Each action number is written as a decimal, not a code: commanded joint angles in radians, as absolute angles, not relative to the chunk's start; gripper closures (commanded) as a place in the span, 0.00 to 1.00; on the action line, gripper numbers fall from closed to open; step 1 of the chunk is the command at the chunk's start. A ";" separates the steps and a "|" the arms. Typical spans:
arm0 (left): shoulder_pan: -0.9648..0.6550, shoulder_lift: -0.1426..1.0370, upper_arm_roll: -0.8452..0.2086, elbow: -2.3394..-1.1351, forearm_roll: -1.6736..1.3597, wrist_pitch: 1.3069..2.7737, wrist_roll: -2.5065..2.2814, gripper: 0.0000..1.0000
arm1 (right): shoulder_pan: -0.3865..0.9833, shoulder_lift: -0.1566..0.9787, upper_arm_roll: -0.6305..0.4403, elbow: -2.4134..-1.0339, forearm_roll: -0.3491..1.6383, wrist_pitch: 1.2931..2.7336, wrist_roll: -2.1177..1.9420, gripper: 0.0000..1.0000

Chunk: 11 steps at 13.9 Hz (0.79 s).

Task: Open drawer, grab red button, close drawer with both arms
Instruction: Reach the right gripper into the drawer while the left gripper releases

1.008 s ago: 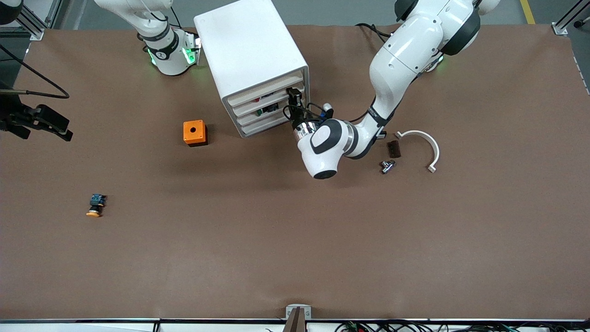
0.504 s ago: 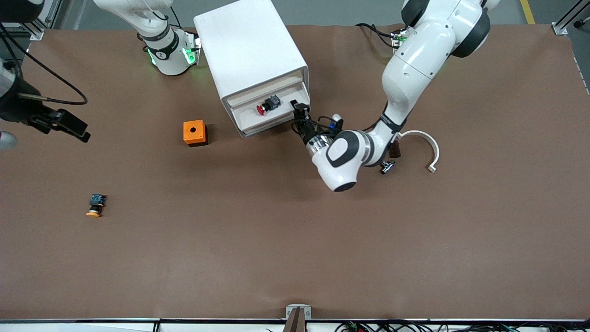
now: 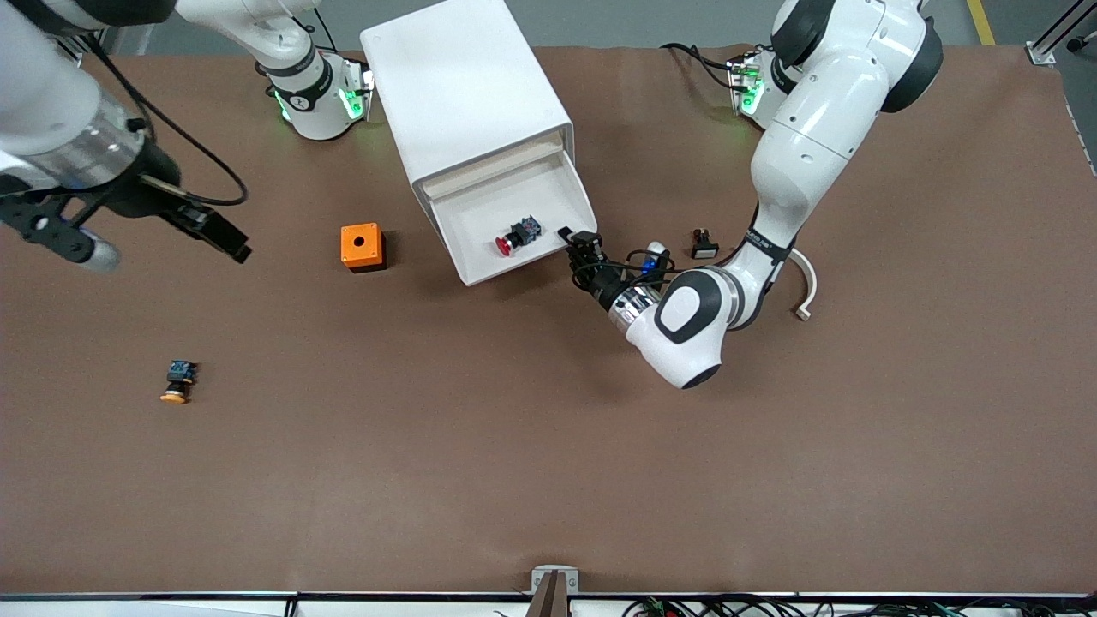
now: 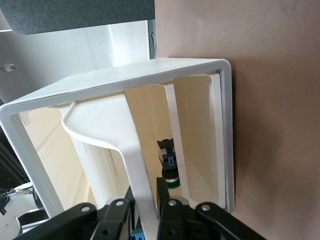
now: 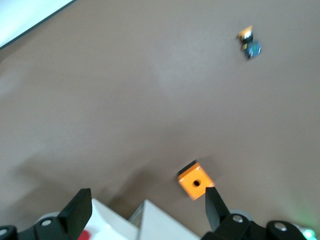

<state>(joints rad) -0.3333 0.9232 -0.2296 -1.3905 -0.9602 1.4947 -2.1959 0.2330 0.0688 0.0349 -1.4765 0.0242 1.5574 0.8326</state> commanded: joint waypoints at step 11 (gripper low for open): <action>-0.261 0.904 -0.226 -1.298 -0.910 1.513 -1.843 0.00 | 0.590 0.178 0.025 -1.493 -0.021 1.675 1.511 0.00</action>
